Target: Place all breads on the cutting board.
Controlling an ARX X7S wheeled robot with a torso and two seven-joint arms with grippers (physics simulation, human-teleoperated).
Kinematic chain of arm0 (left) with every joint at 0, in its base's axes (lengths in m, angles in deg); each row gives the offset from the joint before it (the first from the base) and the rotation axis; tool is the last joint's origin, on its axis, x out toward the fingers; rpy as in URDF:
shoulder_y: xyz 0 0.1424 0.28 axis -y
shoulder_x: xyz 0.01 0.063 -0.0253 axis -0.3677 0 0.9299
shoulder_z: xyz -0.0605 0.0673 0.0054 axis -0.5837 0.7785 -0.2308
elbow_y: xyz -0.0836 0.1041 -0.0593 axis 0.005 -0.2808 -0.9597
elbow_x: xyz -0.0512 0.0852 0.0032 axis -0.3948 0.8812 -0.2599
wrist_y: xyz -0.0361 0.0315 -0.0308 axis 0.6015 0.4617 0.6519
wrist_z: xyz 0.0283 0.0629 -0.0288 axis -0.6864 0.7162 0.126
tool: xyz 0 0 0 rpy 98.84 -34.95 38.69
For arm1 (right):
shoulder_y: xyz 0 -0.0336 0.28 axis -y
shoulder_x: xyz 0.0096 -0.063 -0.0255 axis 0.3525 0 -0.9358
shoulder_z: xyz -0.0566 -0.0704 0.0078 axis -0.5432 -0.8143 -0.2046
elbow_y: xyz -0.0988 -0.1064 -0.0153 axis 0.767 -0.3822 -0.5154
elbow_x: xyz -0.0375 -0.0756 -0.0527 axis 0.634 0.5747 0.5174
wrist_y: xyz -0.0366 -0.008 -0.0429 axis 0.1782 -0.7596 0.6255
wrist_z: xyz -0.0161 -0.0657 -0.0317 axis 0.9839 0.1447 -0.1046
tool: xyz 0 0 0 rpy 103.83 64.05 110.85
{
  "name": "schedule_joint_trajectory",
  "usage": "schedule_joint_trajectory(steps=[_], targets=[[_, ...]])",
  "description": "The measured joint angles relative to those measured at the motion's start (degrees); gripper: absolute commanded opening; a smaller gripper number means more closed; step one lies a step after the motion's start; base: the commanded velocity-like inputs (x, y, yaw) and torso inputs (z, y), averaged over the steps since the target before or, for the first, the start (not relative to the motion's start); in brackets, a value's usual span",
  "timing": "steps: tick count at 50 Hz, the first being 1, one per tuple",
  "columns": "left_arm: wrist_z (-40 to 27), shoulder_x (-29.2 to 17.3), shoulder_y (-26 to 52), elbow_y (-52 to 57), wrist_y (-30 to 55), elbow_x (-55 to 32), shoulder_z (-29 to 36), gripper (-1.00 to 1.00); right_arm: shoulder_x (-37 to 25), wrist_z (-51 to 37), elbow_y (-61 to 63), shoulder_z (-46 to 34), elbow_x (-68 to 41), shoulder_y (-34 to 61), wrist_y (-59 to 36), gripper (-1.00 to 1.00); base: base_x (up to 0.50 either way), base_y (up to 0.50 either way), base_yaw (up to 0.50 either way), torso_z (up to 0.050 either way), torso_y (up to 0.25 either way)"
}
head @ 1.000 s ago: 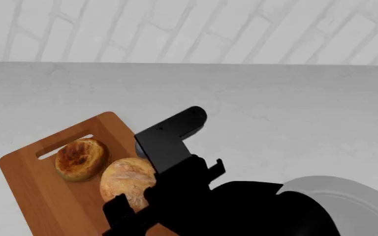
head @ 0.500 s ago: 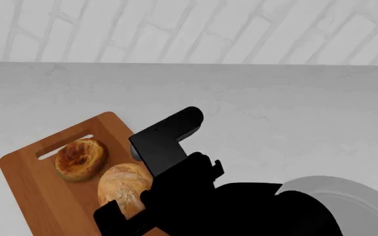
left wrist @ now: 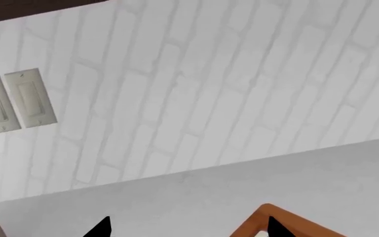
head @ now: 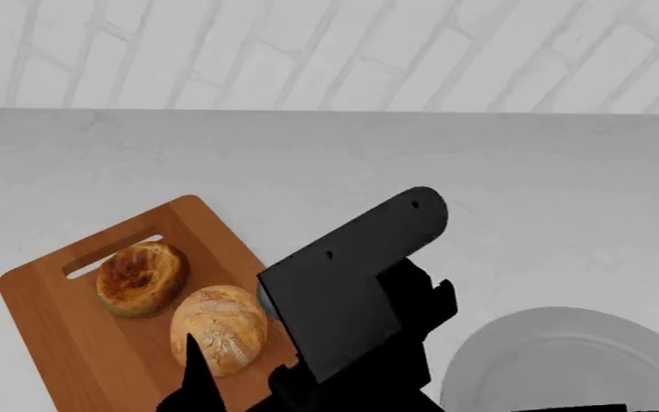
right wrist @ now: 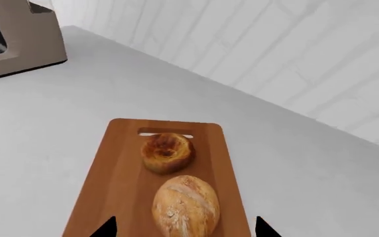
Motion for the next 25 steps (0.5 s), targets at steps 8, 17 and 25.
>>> schedule_joint_trajectory(steps=[8,17,25], targets=[[0.0,-0.1,-1.3,0.8,-0.3,-0.5,-1.7,1.0,-5.3,-10.7,7.6,1.2,-11.1,-1.6,4.8,1.0,0.0,0.0,0.0,0.0,0.0],[0.2,-0.3,-5.0,2.5,-0.4,-1.6,-6.7,1.0,-11.3,-18.0,14.2,4.0,-19.0,-3.1,9.4,1.0,0.0,0.0,0.0,0.0,0.0],[0.4,0.4,-8.7,4.8,-0.1,-2.4,-11.7,1.0,-15.7,-20.2,18.2,8.7,-22.6,-5.6,11.5,1.0,0.0,0.0,0.0,0.0,0.0]])
